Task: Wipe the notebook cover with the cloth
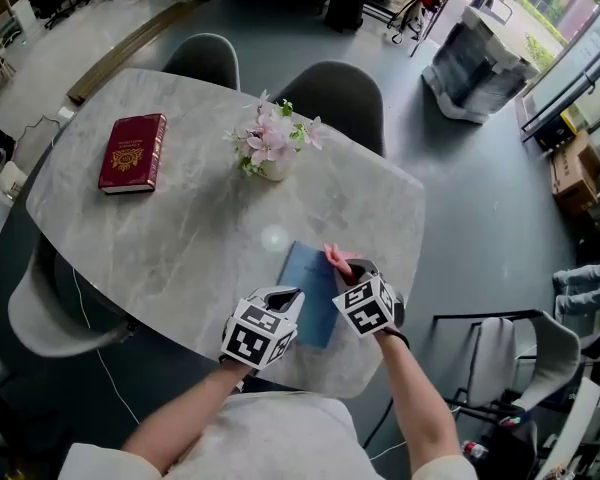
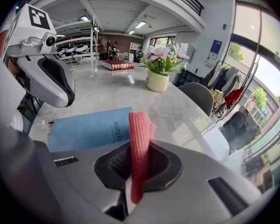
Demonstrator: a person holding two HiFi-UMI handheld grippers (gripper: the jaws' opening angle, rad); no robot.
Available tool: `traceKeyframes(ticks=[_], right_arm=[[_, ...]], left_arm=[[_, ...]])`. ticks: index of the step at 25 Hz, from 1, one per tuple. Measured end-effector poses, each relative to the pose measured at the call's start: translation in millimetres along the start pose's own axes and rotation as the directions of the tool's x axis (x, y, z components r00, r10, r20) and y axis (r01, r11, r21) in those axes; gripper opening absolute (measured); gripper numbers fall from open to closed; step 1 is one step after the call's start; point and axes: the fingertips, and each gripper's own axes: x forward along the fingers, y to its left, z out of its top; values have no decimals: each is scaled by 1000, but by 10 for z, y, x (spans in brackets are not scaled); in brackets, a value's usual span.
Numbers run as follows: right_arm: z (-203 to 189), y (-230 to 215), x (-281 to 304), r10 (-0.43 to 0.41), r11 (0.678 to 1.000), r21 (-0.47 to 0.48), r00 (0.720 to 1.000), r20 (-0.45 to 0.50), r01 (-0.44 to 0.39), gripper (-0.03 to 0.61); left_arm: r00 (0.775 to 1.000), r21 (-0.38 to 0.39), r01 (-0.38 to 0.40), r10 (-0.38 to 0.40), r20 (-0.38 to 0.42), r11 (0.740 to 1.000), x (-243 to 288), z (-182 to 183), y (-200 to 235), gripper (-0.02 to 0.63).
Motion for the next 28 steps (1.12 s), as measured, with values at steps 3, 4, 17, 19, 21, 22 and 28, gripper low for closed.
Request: traceKeyframes(ticks=[3, 4, 17, 19, 21, 22, 28], right_arm=[[-22, 44, 3, 9, 1000, 5, 1000, -2, -9, 15], [-27, 61, -1, 13, 1000, 8, 1000, -2, -13, 15], [-34, 389, -109, 20, 998, 67, 1000, 3, -20, 15], [-32, 438, -139, 17, 997, 76, 1000, 3, -17, 15], [-25, 493, -173, 14, 997, 81, 1000, 3, -14, 15], [-26, 523, -191, 13, 996, 83, 1000, 3, -13, 15], [-67, 711, -279, 7, 995, 96, 1000, 3, -7, 15]], left_arm=[[1000, 4, 2, -2, 4, 1000, -14, -29, -13, 8], [1000, 8, 0, 0, 4, 1000, -22, -38, -18, 8], [1000, 10, 13, -13, -12, 1000, -215, -173, -50, 8], [1000, 6, 15, -14, -22, 1000, -243, -200, -56, 8], [1000, 4, 18, -18, -21, 1000, -275, -215, -58, 8], [1000, 2, 21, -21, -19, 1000, -291, -222, -61, 8], [1000, -1, 22, -22, -20, 1000, -372, -310, -82, 8]])
